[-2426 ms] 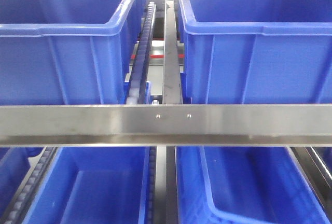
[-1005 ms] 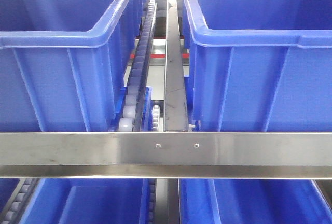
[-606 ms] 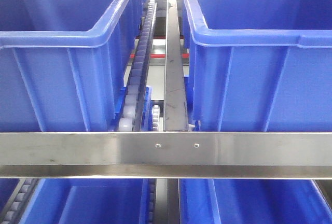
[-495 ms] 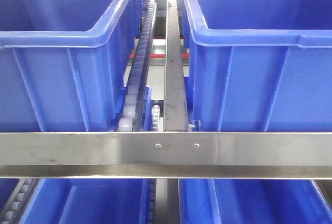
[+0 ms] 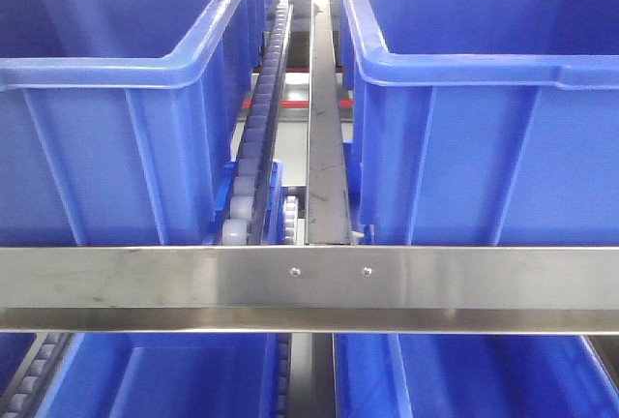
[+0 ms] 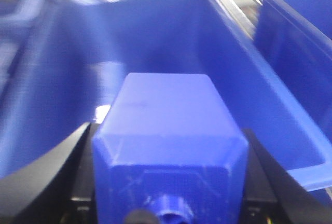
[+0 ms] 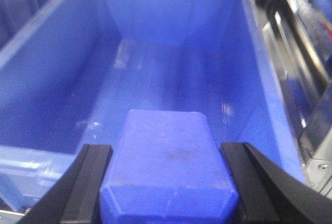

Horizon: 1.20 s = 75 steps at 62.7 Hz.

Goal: Pick and sort blue part to right shelf

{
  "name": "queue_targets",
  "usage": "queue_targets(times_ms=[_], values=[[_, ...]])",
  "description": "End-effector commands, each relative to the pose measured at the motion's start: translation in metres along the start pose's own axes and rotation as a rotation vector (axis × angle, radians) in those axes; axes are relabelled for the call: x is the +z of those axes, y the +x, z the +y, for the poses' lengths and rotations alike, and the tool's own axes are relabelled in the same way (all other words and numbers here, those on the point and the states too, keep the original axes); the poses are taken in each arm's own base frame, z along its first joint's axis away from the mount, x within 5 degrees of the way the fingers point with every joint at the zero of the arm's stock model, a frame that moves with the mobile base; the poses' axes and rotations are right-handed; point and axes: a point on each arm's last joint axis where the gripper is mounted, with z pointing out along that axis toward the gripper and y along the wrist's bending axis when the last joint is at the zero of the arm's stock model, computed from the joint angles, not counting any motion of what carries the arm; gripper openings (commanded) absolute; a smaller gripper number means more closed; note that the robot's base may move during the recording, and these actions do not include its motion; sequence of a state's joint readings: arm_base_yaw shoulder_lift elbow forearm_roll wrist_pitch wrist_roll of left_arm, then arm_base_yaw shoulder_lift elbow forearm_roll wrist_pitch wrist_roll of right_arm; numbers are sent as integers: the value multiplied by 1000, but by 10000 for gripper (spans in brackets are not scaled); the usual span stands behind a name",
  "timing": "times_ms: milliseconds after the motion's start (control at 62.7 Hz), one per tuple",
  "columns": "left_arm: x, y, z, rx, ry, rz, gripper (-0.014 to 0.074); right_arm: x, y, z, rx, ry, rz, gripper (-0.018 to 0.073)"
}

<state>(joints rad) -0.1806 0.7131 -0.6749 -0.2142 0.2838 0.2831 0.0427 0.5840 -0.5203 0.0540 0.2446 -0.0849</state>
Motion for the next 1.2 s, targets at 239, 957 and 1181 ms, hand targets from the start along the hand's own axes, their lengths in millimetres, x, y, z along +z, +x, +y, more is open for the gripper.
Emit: queue_targets(times_ms=[239, 957, 1181], values=[[73, -28, -6, -5, -6, -175, 332, 73, -47, 11, -24, -58, -42, 426], [133, -1, -8, -3, -10, -29, 332, 153, -23, 28, -35, -90, -41, 426], [140, 3, -8, -2, -13, -17, 416, 153, -22, 28, -35, -90, -38, 429]])
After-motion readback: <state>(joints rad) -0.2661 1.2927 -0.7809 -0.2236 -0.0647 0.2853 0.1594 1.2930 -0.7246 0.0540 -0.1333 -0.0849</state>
